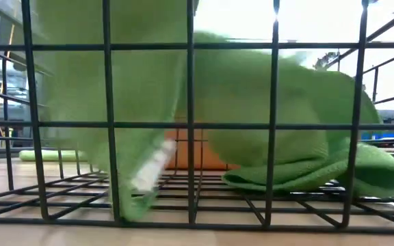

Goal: Sort microfiber towel by color & place in baskets
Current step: Put the bottom green towel into the black wire basket, then put the left green towel into the black wire basket, then put the green towel into the black wire basket

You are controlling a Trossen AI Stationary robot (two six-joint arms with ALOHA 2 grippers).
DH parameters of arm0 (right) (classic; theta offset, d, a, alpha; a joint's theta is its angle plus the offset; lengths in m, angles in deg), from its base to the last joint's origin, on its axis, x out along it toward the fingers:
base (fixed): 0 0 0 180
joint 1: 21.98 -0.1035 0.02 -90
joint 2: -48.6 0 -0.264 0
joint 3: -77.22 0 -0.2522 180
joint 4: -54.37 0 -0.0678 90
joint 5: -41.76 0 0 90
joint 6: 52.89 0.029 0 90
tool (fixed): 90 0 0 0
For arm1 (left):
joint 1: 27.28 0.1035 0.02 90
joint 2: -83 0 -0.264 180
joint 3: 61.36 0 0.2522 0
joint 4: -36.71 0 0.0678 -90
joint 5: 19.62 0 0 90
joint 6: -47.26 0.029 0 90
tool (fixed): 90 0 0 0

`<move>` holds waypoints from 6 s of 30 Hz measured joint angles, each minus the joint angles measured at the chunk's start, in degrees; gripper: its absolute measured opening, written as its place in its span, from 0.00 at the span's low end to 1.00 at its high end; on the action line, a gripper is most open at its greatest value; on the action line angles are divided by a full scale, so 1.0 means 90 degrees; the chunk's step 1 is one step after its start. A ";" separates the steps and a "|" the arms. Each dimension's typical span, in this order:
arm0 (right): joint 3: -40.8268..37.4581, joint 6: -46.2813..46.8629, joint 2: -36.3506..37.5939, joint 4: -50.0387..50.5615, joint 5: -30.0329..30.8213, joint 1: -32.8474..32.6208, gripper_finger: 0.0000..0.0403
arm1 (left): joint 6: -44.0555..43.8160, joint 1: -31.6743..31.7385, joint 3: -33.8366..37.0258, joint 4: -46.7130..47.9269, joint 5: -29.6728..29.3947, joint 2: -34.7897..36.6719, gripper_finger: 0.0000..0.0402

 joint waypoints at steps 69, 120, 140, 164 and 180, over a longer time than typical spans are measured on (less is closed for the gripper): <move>-0.1375 0.2425 0.2194 0.3482 0.3411 -0.1146 0.77 | -0.0266 0.1687 0.2487 0.1364 -0.0341 0.0430 0.00; -0.2618 0.1198 0.3666 0.3501 0.3962 0.3125 0.77 | -0.3285 -0.1465 0.1666 -0.3573 0.2203 -0.2999 0.51; -0.3772 0.0763 0.1352 -0.0556 0.1180 0.8374 0.77 | -0.0620 0.3011 0.1666 -0.2197 0.1914 -0.1915 0.51; -0.3762 -0.1157 0.2811 -0.1355 0.0609 0.8100 0.01 | -0.1627 0.4252 0.1666 -0.5337 0.1904 -0.1661 0.51; -0.3744 -0.2199 0.5596 -0.5596 0.1560 0.2670 0.00 | -0.1430 0.4229 0.1664 -0.5747 0.2085 -0.1654 0.51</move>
